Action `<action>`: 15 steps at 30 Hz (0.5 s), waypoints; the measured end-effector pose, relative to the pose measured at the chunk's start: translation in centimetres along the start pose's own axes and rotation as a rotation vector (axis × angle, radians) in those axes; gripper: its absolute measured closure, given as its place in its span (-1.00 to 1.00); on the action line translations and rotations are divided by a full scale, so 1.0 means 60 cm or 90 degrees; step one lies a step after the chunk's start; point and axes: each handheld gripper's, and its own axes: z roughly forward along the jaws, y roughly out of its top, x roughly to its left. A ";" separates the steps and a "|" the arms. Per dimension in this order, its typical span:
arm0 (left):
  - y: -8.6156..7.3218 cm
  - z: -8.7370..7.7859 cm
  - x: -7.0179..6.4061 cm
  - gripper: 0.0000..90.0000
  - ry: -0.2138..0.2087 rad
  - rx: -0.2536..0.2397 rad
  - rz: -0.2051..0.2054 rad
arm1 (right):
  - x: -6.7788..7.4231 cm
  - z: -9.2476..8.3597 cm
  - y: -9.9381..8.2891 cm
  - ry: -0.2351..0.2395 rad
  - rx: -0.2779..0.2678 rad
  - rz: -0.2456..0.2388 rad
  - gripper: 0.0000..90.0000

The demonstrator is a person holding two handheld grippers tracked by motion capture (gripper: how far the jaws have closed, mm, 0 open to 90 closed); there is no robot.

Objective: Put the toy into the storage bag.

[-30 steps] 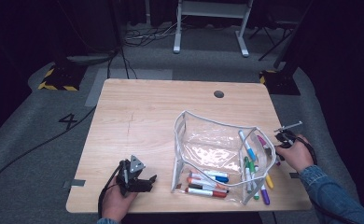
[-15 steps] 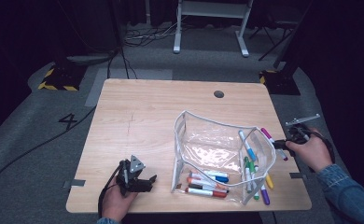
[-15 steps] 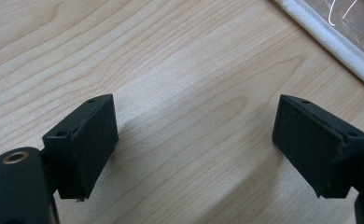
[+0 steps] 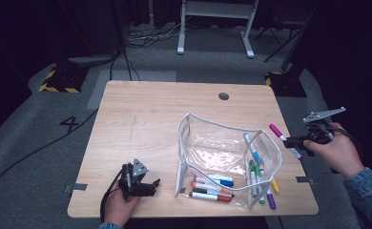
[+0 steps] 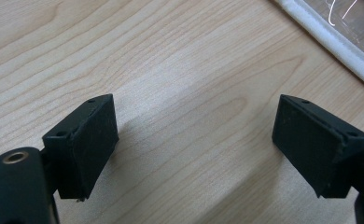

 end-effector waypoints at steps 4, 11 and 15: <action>0.000 0.000 0.000 -0.68 0.000 0.000 0.000 | 0.017 -0.025 0.013 0.002 -0.010 -0.023 0.71; 0.000 0.000 0.000 -0.68 0.000 0.000 0.000 | 0.055 -0.056 0.032 0.014 -0.019 -0.074 0.71; 0.000 0.000 0.000 -0.68 0.000 0.000 0.000 | 0.080 -0.068 0.044 0.030 -0.022 -0.104 0.71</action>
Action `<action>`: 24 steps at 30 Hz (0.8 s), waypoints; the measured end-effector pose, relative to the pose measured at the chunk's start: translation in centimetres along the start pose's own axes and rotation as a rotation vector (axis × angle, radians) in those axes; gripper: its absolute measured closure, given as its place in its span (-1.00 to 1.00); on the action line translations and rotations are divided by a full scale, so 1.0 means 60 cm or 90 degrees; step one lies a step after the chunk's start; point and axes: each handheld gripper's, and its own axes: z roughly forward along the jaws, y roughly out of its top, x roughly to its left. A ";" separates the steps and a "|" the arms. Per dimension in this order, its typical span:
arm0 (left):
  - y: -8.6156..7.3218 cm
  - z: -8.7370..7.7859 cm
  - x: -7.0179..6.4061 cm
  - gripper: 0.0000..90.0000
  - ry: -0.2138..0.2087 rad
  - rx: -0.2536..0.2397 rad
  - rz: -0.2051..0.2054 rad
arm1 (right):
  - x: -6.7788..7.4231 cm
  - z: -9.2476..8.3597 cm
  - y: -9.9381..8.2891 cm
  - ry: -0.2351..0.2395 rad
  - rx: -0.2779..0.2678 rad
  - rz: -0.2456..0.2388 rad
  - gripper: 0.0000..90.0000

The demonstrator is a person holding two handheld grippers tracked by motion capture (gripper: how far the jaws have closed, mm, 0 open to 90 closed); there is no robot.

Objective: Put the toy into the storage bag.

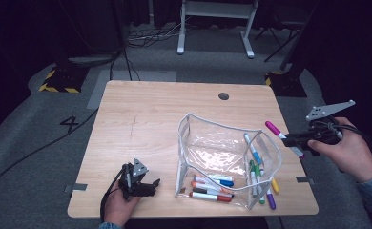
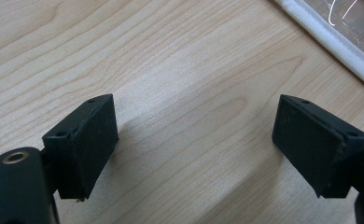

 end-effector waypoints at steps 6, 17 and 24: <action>0.000 0.000 0.000 -0.68 0.000 0.000 0.000 | 0.036 0.000 0.021 0.038 0.003 -0.047 0.71; 0.000 0.000 0.000 -0.68 0.000 0.000 0.000 | 0.092 0.010 0.060 0.093 0.012 -0.113 0.71; 0.000 0.000 0.000 -0.68 0.000 0.000 0.000 | 0.120 0.025 0.079 0.122 0.022 -0.147 0.71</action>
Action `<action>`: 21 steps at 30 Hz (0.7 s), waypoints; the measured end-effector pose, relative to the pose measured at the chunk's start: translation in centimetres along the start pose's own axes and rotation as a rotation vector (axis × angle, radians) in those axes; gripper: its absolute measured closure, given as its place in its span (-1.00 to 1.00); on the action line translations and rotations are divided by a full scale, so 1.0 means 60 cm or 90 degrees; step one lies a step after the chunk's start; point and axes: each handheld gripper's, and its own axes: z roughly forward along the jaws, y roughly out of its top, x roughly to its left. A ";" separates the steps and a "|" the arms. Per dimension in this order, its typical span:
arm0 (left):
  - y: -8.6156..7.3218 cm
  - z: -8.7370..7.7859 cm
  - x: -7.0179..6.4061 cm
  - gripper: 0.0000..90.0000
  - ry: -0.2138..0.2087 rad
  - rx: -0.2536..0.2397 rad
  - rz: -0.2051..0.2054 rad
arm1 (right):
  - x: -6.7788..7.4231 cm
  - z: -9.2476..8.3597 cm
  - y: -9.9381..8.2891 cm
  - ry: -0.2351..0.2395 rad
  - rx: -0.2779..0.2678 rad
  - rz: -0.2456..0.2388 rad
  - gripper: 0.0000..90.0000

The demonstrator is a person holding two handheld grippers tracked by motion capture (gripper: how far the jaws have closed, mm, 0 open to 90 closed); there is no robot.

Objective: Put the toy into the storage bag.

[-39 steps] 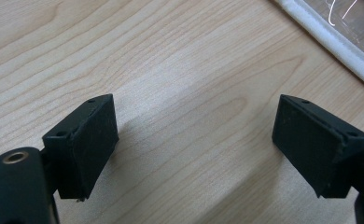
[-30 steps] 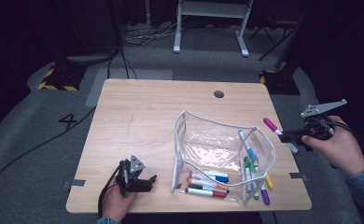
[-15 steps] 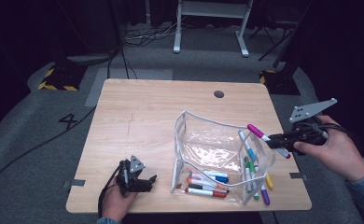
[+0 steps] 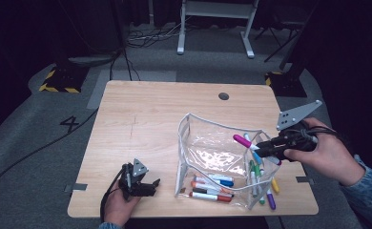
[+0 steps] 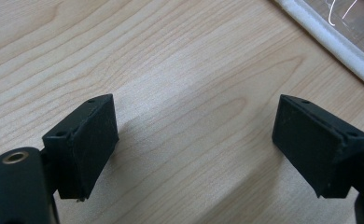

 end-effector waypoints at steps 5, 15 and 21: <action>0.000 0.000 0.000 -0.68 0.000 0.000 0.000 | 0.014 0.017 0.013 0.019 0.005 -0.019 0.71; 0.000 0.000 0.000 -0.68 0.000 0.000 0.000 | 0.046 0.077 0.044 0.073 0.046 -0.070 0.71; 0.000 0.000 0.000 -0.68 0.000 0.000 0.000 | 0.058 0.114 0.053 0.093 0.084 -0.092 0.71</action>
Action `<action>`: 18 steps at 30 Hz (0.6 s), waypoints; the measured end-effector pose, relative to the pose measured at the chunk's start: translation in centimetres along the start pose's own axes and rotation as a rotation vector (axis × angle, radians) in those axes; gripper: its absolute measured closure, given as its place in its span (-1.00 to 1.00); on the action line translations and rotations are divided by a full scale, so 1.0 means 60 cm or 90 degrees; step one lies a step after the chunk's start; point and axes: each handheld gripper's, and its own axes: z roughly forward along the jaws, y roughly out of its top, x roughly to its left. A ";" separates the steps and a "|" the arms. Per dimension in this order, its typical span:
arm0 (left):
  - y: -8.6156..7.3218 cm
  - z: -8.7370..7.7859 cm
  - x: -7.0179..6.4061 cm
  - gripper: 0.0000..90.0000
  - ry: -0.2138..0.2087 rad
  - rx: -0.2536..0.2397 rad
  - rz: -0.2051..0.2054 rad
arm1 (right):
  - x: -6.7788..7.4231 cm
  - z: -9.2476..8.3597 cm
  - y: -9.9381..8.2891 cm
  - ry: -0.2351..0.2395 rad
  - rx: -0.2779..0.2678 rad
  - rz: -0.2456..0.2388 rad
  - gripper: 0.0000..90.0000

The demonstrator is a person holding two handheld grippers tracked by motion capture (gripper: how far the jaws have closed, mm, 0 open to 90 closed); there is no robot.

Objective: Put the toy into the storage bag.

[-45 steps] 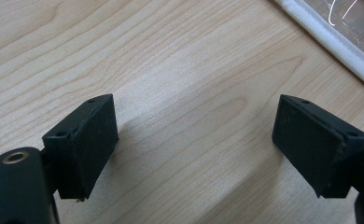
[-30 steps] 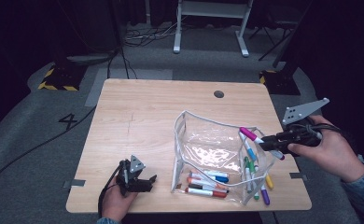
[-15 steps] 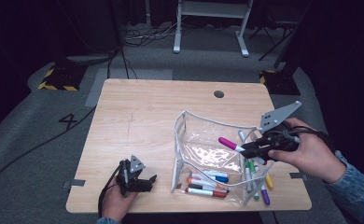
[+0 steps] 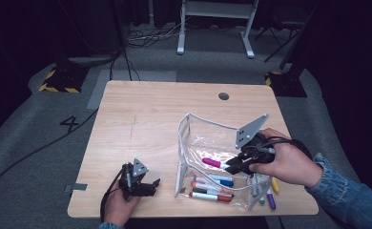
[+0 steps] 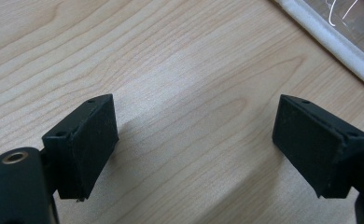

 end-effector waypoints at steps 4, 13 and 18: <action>0.000 0.000 0.000 -0.68 0.000 0.000 0.000 | 0.001 0.028 0.006 0.010 0.026 -0.008 0.71; 0.000 0.000 0.000 -0.68 0.000 0.000 0.000 | -0.003 0.084 0.014 0.025 0.103 -0.015 0.71; 0.000 0.000 0.000 -0.68 0.000 0.000 0.000 | -0.007 0.094 0.021 0.026 0.130 -0.014 0.71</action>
